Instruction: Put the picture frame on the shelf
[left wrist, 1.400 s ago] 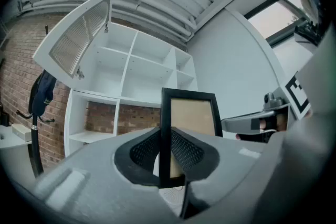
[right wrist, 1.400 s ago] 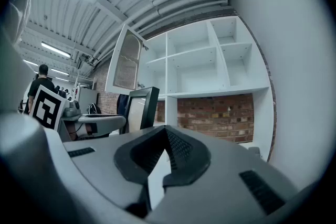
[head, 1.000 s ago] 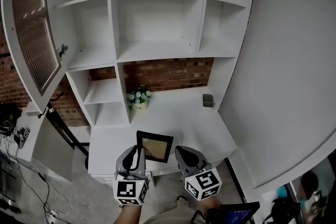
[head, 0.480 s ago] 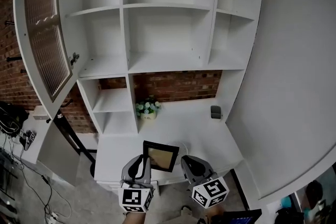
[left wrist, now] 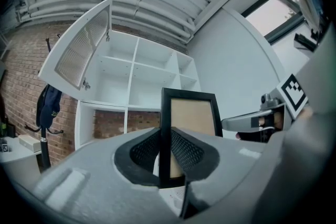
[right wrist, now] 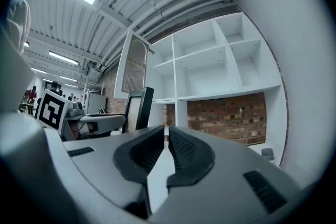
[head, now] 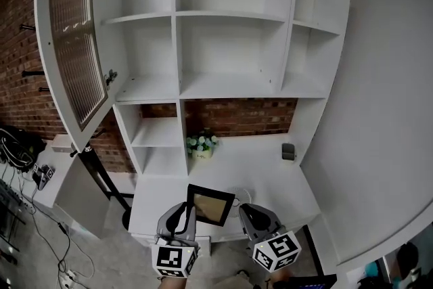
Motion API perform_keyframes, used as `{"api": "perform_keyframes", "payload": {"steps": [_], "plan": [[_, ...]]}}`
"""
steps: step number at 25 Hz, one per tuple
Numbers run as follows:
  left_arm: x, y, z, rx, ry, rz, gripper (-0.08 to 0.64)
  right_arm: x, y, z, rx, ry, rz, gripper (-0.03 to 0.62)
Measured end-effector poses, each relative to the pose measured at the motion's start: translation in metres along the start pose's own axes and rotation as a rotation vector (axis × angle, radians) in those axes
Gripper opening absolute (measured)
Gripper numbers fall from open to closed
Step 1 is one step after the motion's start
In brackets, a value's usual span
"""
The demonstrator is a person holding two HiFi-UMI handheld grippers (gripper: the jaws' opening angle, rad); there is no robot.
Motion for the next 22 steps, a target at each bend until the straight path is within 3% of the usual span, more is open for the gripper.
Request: {"api": "perform_keyframes", "payload": {"steps": [8, 16, 22], "plan": [[-0.001, -0.007, -0.018, -0.032, -0.027, -0.004, 0.069, -0.014, -0.009, 0.002, 0.002, -0.04, 0.014, 0.02], [-0.028, -0.028, -0.047, -0.162, -0.056, -0.035, 0.069, -0.047, -0.019, 0.019, 0.011, -0.102, 0.017, 0.02], [-0.059, -0.039, -0.062, -0.196, -0.065, -0.053, 0.069, -0.073, -0.027, 0.039, 0.015, -0.135, 0.023, 0.02]]}}
Point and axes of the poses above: the fingertips, and each gripper's own axes: x backward along the fingers, z to its right, y out of its underside, the point moved 9 cm from there along x, backward along the fingers, and after that the axes turned 1 degree about -z, right-handed, at the moved point
